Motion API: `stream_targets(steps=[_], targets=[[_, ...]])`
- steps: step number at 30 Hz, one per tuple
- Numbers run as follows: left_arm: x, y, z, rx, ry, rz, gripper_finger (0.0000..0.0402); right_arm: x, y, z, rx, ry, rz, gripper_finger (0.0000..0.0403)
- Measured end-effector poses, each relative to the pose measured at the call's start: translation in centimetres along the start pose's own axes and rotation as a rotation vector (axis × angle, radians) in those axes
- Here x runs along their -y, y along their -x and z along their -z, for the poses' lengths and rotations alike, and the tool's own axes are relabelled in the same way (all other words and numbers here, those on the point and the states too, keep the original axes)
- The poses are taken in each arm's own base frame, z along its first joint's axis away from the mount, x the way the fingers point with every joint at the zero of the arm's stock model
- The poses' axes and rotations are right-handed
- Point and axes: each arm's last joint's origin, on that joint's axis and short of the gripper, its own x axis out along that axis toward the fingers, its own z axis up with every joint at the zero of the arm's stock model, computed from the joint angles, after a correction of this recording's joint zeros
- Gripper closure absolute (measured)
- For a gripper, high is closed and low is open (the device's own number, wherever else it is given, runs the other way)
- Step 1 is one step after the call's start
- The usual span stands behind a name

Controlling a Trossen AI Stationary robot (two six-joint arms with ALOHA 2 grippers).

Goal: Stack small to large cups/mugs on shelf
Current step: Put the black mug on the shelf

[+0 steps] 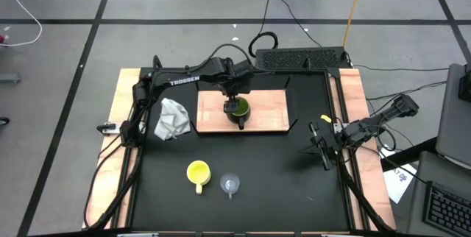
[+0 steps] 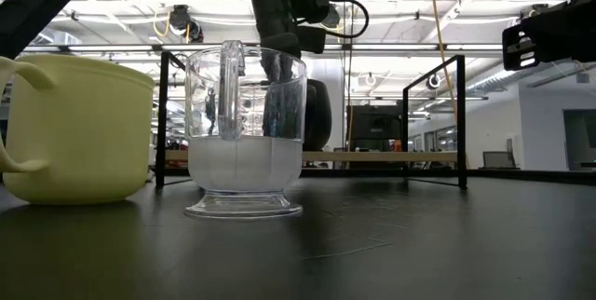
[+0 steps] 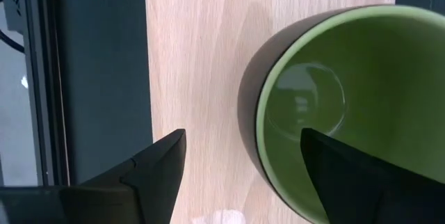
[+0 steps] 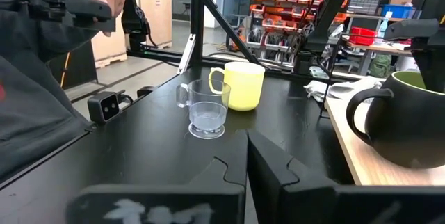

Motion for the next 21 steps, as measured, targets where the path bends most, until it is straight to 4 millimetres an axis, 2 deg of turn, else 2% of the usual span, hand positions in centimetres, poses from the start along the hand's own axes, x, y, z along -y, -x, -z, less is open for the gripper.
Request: stream_targets(steps=[4, 8, 21], targets=[[0.0, 0.0, 0.0, 0.0, -0.005, 0.0, 0.0124, 0.0, 0.0, 0.0, 0.0, 0.002, 0.0, 0.0403], [-0.01, -0.02, -0.04, 0.003, -0.019, -0.001, 0.0147, 0.0, 0.0, 0.0, 0.0, 0.002, 0.0, 0.0403], [0.01, -0.02, -0.12, 0.011, -0.02, -0.002, 0.0281, 0.0, 0.0, -0.01, 0.001, 0.002, 0.0, 0.0403]])
